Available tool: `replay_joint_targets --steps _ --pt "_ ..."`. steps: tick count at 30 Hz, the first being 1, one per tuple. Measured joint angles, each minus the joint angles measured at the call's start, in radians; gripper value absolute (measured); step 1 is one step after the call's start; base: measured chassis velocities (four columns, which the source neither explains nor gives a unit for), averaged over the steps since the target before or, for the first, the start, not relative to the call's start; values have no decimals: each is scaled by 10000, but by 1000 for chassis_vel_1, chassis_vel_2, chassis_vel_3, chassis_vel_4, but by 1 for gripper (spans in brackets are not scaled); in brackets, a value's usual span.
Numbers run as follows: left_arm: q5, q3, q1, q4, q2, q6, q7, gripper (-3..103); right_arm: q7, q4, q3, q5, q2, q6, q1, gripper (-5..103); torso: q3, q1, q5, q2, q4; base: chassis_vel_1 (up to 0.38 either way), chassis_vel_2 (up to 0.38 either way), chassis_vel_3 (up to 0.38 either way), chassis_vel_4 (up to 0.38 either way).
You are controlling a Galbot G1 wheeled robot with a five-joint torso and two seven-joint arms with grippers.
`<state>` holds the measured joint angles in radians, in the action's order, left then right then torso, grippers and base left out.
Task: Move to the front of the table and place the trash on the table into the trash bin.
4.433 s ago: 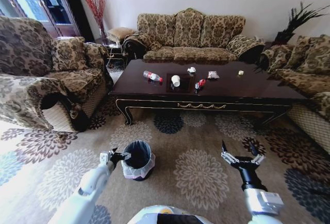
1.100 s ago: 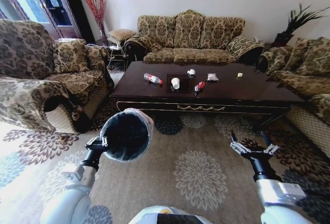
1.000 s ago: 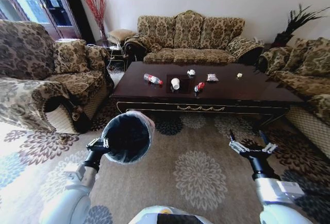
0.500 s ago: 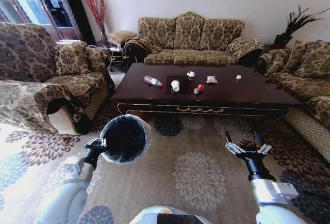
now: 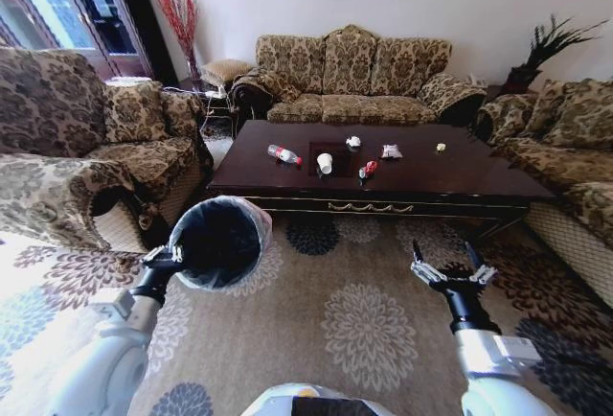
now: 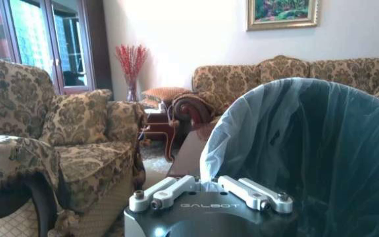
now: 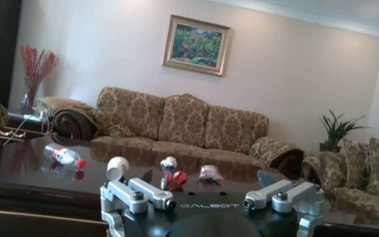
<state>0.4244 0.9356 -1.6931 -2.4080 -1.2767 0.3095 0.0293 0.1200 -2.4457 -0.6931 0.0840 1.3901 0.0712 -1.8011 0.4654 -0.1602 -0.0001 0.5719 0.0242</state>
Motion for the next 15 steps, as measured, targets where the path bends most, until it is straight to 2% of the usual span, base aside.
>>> replay_joint_targets --steps 6,9,15 --pt "-65 33 -35 -131 11 326 -139 0 -23 -59 46 6 44 99 24 100 122 -82 1 219 -2 0 0 0 0" --pt "-145 112 -85 -170 31 624 -529 0 -68 -177 9 38 -28 195 90 100 219 -164 -1 390 2 0 0 0 0" --pt "-148 42 -35 -250 92 914 -703 0 -173 -186 6 56 -50 252 194 100 351 -242 0 604 0 0 0 0 0"
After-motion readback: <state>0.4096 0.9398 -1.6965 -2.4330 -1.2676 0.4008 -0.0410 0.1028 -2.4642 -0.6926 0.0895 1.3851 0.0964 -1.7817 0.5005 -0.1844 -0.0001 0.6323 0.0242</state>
